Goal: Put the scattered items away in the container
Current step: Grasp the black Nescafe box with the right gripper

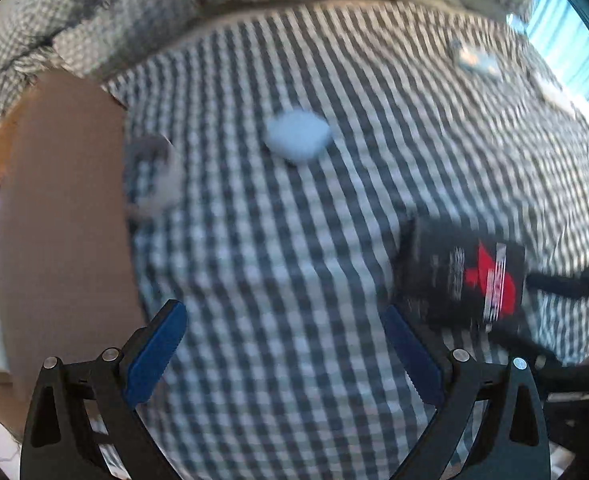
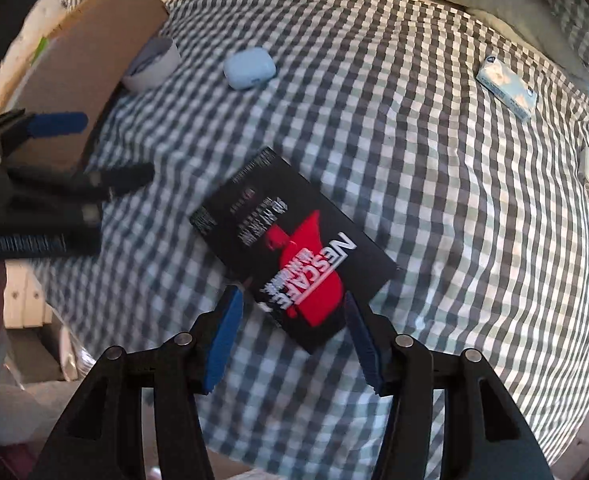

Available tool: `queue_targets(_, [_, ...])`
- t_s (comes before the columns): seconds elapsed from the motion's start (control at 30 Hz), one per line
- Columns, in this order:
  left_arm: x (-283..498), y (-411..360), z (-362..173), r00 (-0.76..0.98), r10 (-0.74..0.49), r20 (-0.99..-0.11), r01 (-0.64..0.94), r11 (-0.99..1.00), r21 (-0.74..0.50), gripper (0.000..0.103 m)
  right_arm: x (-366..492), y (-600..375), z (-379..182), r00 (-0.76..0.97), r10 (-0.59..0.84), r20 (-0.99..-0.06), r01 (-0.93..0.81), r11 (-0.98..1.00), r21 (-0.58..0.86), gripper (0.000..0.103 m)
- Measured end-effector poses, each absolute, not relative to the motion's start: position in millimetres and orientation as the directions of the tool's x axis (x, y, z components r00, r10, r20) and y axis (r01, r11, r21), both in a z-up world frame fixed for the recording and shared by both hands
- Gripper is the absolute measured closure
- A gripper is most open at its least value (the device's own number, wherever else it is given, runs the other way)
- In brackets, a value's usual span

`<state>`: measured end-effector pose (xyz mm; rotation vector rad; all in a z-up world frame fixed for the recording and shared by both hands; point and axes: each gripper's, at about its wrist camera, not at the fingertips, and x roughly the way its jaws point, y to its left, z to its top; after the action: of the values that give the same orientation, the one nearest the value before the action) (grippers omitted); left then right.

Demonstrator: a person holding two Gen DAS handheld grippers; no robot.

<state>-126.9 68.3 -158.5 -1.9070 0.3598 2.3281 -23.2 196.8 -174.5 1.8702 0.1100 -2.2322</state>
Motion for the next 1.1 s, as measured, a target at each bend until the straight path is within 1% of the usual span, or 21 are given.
queue_targets(0.07, [-124,71,-167,-0.177,-0.068,-0.982,-0.224,-0.969,0.107,0.002,-28,198,-176,-0.176,-0.114,-0.978,0.260,-0.963,0.065,0.048])
queue_targets(0.2, [-125,71,-180,-0.133,-0.087,-0.987,-0.184,-0.977,0.111,0.002,-42,192,-183,-0.173,-0.117,-0.978,0.377,-0.925,0.044,0.039])
queue_targets(0.27, [-126,69,-184,-0.120,-0.104,-0.987,-0.157,-0.980,0.122,0.002,-50,188,-187,-0.168,-0.125,-0.978,0.441,-0.897,0.039,0.038])
queue_targets(0.4, [-129,62,-188,-0.102,-0.120,-0.988,-0.085,-0.988,0.129,0.002,-62,179,-195,-0.146,-0.169,-0.975,0.535,-0.842,0.066,0.031])
queue_targets(0.5, [-130,55,-189,-0.096,-0.146,-0.985,-0.030,-0.988,0.150,0.002,-70,172,-201,-0.089,-0.219,-0.972,0.575,-0.808,0.129,0.031])
queue_targets(0.57, [-131,51,-190,-0.086,-0.155,-0.984,0.001,-0.988,0.156,0.002,-70,168,-203,-0.061,-0.230,-0.971,0.601,-0.785,0.148,0.026])
queue_targets(0.6, [-132,48,-191,-0.082,-0.164,-0.983,0.018,-0.986,0.163,0.002,-68,166,-204,-0.050,-0.230,-0.972,0.619,-0.771,0.151,0.020])
queue_targets(0.63, [-133,45,-192,-0.079,-0.176,-0.981,0.034,-0.984,0.174,0.002,-65,163,-205,-0.032,-0.228,-0.973,0.641,-0.752,0.155,0.019])
queue_targets(0.73, [-135,35,-193,-0.072,-0.199,-0.977,0.079,-0.978,0.193,0.002,-50,154,-220,0.053,-0.183,-0.982,0.701,-0.693,0.167,0.018])
queue_targets(0.77, [-136,31,-192,-0.071,-0.204,-0.976,0.092,-0.976,0.197,0.002,-44,151,-225,0.027,-0.149,-0.988,0.726,-0.676,0.122,0.018])
queue_targets(0.8, [-136,28,-192,-0.071,-0.211,-0.975,0.103,-0.974,0.203,0.002,-39,149,-225,-0.006,-0.144,-0.990,0.744,-0.662,0.092,0.017])
queue_targets(0.83, [-136,26,-191,-0.073,-0.220,-0.973,0.109,-0.971,0.211,0.002,-36,149,-225,-0.025,-0.144,-0.989,0.745,-0.662,0.077,0.018])
queue_targets(0.87, [-136,24,-190,-0.075,-0.231,-0.970,0.114,-0.968,0.221,0.002,-37,150,-223,-0.032,-0.148,-0.988,0.734,-0.674,0.078,0.019])
queue_targets(0.9, [-136,22,-189,-0.078,-0.239,-0.968,0.115,-0.967,0.229,0.002,-40,154,-220,-0.038,-0.162,-0.986,0.711,-0.698,0.087,0.023])
queue_targets(0.97, [-137,18,-188,-0.083,-0.255,-0.963,0.114,-0.963,0.245,0.002,-47,162,-213,-0.023,-0.201,-0.979,0.664,-0.735,0.135,0.024])
queue_targets(1.1, [-143,13,-182,-0.094,-0.264,-0.960,0.120,-0.960,0.253,0.002,-59,179,-189,-0.077,-0.211,-0.974,0.583,-0.802,0.128,0.025])
